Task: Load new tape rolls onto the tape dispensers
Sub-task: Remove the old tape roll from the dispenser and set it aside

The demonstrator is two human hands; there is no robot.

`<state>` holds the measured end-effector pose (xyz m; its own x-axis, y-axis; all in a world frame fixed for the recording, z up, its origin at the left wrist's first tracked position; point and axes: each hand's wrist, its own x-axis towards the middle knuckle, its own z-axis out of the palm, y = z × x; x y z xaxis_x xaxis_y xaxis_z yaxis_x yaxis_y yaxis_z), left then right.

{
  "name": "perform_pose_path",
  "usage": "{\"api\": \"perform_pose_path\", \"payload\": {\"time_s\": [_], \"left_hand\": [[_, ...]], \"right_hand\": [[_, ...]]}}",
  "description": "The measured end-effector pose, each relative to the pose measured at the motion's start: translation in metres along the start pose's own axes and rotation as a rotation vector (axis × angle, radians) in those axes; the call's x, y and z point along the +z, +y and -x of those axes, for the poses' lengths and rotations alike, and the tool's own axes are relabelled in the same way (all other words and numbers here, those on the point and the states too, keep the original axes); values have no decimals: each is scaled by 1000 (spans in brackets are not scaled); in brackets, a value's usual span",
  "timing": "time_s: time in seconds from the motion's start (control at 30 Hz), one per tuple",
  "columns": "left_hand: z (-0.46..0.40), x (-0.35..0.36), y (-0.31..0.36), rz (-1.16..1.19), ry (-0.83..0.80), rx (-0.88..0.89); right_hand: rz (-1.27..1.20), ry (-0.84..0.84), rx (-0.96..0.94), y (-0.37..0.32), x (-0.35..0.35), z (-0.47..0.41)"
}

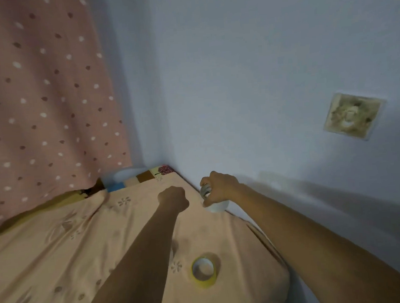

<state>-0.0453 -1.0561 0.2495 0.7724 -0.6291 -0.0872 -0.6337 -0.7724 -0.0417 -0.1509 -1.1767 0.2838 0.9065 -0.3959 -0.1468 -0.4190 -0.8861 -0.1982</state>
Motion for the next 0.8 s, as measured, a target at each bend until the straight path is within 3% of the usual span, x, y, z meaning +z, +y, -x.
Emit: {"api": "perform_pose_path", "payload": {"time_s": [0.33,0.8], "left_hand": [[-1,20,-50,3,-79,-281],[5,114,-96,94,-102,-434]], "right_hand": [[27,-79,-322,-20,21,-78],[56,-194,-348,-26,122,-143]]}}
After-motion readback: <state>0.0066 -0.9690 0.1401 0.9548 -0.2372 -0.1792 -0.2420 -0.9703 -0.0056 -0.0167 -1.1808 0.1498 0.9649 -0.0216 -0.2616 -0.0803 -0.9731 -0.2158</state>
